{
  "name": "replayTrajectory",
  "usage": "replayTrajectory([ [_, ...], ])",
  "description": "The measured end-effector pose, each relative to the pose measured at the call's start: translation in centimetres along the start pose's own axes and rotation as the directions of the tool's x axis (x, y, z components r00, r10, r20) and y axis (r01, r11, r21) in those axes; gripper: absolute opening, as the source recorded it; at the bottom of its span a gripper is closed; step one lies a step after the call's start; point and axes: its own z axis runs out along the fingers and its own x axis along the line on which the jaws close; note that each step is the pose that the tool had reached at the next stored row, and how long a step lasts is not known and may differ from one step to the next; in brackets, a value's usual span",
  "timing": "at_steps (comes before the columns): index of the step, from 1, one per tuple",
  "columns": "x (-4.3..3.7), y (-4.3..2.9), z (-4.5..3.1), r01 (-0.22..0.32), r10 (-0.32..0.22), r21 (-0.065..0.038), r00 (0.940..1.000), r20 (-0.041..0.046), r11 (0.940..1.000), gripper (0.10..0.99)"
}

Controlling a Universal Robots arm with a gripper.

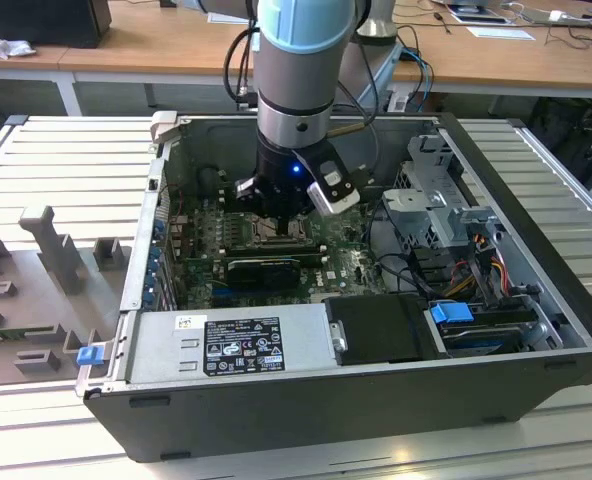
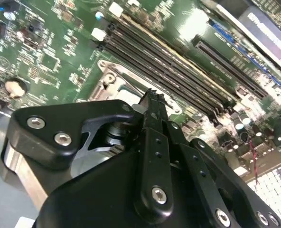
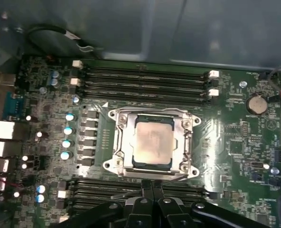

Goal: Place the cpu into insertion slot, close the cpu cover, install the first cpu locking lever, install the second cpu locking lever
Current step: 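Install the second cpu locking lever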

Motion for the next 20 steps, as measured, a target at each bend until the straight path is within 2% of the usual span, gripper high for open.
replayTrajectory([
  [4,0.52,-0.07,0.31,0.008,-0.008,-0.005,1.0000,-0.0006,1.0000,0.106],
  [10,0.68,-0.23,1.46,0.025,-0.025,-0.011,0.9997,-0.0026,0.9996,0.106],
  [12,1.09,-0.43,1.57,0.035,-0.035,-0.031,0.9994,-0.0020,0.9989,0.106],
  [13,1.25,-0.54,1.57,0.040,-0.040,-0.036,0.9992,-0.0020,0.9985,0.106],
  [19,2.27,-1.05,1.57,0.059,-0.059,-0.058,0.9982,-0.0018,0.9966,0.106],
  [20,2.51,-1.17,1.60,0.060,-0.060,-0.064,0.9982,-0.0009,0.9961,0.106],
])
